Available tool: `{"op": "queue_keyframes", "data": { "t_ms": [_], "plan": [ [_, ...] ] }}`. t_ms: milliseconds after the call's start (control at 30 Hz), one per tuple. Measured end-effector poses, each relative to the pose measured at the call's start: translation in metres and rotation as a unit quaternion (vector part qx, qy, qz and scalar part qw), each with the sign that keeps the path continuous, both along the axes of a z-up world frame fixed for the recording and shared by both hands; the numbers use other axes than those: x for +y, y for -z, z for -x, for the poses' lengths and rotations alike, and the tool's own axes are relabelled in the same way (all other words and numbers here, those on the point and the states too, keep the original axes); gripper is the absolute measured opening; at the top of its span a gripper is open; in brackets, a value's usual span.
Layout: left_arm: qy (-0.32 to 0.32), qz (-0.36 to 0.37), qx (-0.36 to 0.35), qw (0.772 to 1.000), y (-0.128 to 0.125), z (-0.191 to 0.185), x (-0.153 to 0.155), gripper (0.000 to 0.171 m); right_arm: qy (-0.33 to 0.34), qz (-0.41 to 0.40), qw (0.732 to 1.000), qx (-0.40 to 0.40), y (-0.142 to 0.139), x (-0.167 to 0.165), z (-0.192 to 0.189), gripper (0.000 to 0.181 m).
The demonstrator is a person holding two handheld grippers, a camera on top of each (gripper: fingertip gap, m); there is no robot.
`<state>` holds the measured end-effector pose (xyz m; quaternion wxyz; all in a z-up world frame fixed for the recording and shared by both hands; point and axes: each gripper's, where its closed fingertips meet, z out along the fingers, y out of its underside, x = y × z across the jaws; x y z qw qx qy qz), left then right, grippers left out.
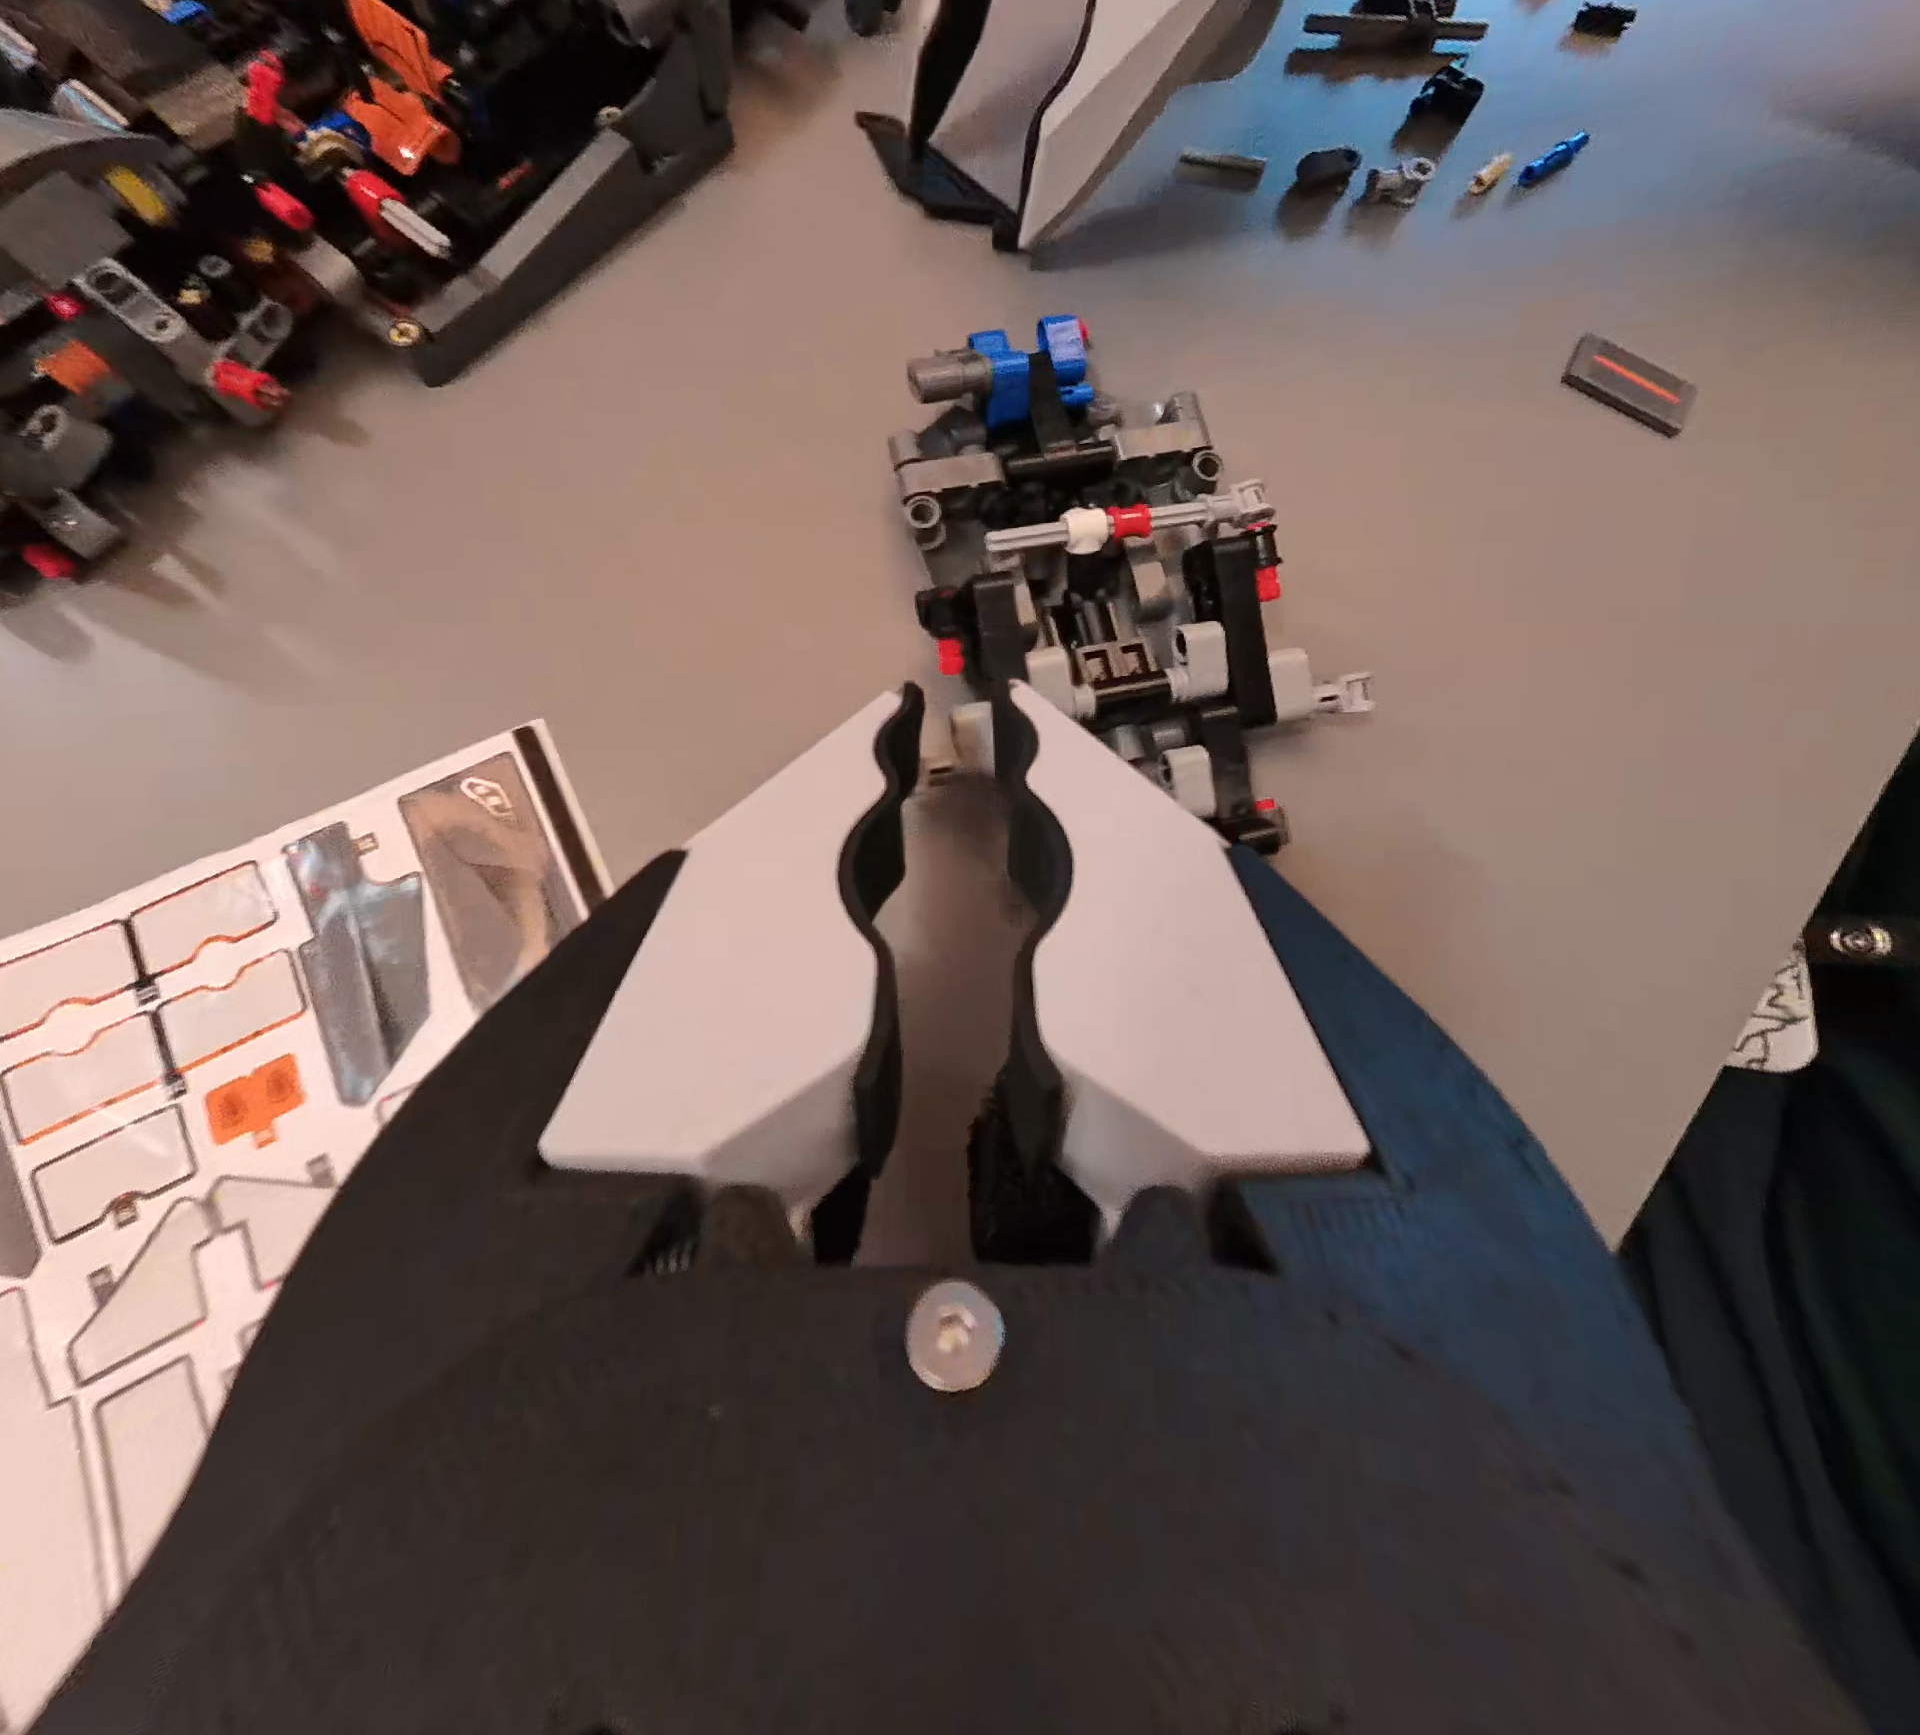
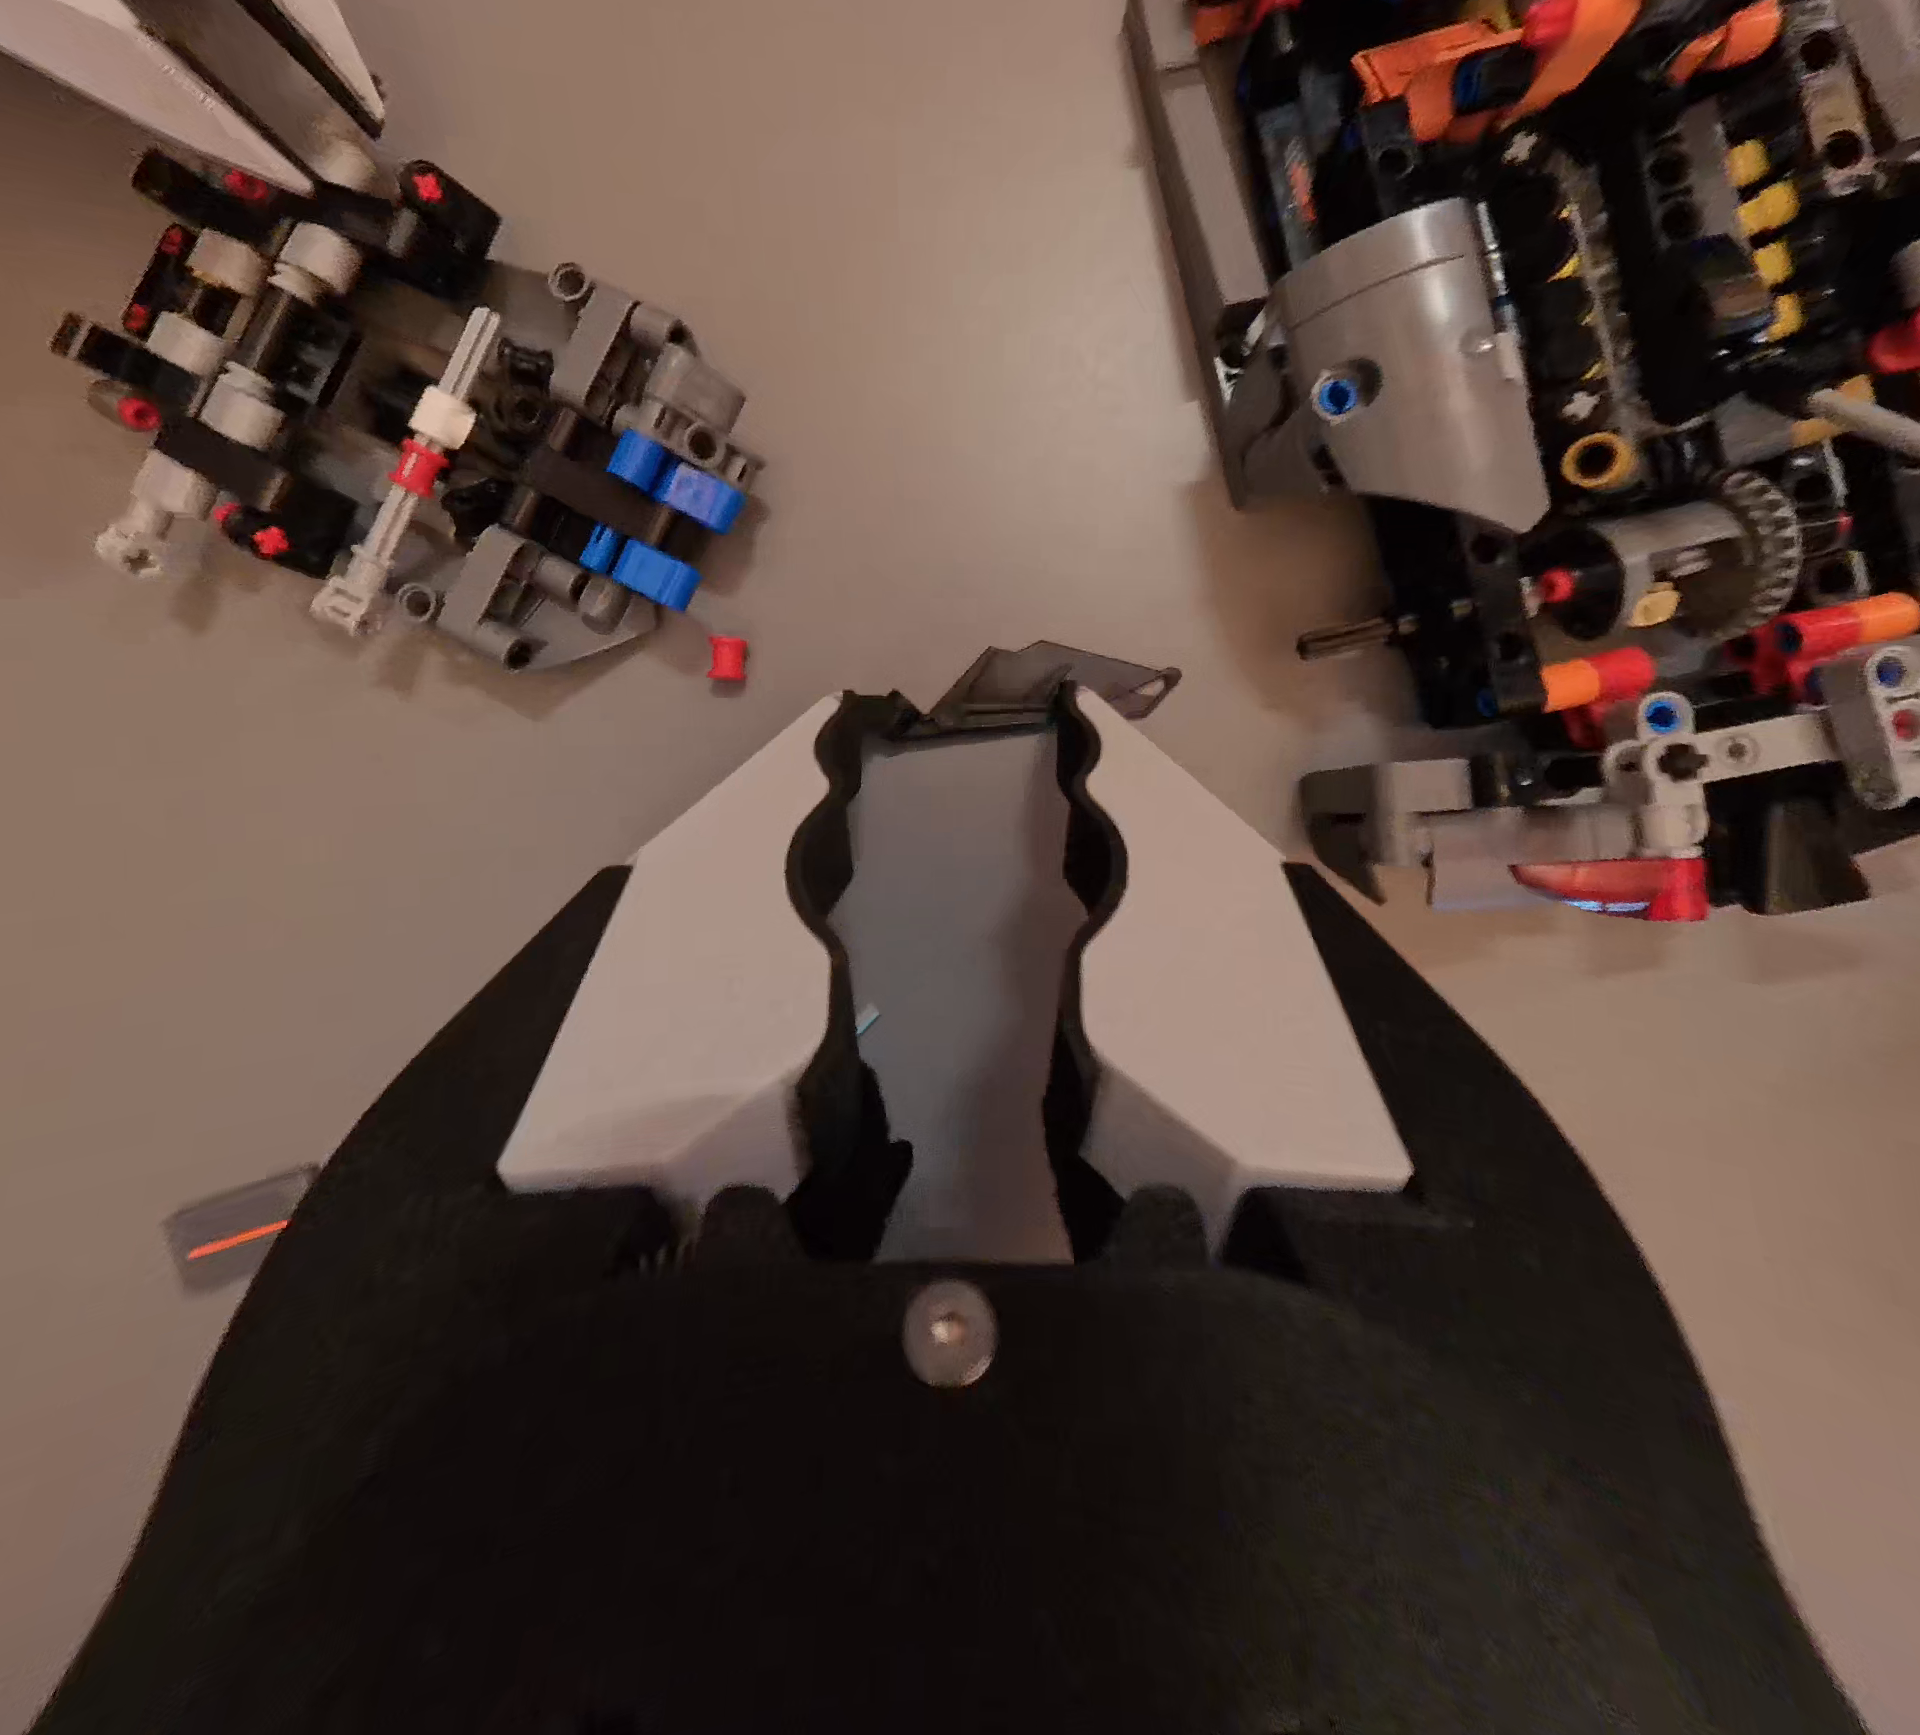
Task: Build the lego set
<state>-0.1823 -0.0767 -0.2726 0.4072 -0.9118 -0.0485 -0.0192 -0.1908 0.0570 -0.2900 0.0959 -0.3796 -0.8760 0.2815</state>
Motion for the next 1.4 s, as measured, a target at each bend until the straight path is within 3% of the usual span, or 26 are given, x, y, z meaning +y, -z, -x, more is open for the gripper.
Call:
{"op": "queue_keyframes", "data": {
  "t_ms": [133, 300, 433, 733, 933, 1133, 1400],
  "plan": [
    [0.010, 0.000, -0.011, 1.000, 0.001, -0.009, -0.001, 0.010, -0.013, 0.031, 0.999, -0.020, -0.007, -0.001, -0.011, 0.035],
    [0.012, 0.000, -0.020, 1.000, 0.000, -0.012, -0.003, 0.011, -0.044, -0.033, 0.998, 0.009, -0.006, 0.016, -0.004, 0.042],
    [0.012, -0.002, -0.027, 1.000, 0.001, -0.015, -0.003, 0.012, -0.091, -0.032, 0.995, -0.008, 0.003, 0.006, -0.008, 0.046],
    [0.011, -0.001, -0.028, 1.000, 0.002, -0.016, -0.002, 0.013, -0.078, -0.033, 0.996, -0.009, 0.004, 0.007, -0.006, 0.013],
    [0.013, 0.003, -0.027, 1.000, 0.002, -0.020, -0.003, 0.013, -0.107, -0.034, 0.993, -0.035, 0.002, 0.003, -0.030, 0.029],
    [0.015, 0.009, -0.031, 0.999, 0.007, -0.023, -0.004, 0.014, -0.157, -0.050, 0.986, 0.011, 0.003, -0.006, -0.019, 0.043],
    [0.012, 0.011, -0.031, 0.999, 0.006, -0.023, -0.006, 0.014, -0.177, -0.051, 0.983, 0.006, 0.004, -0.007, -0.020, 0.000]
  ]
}}
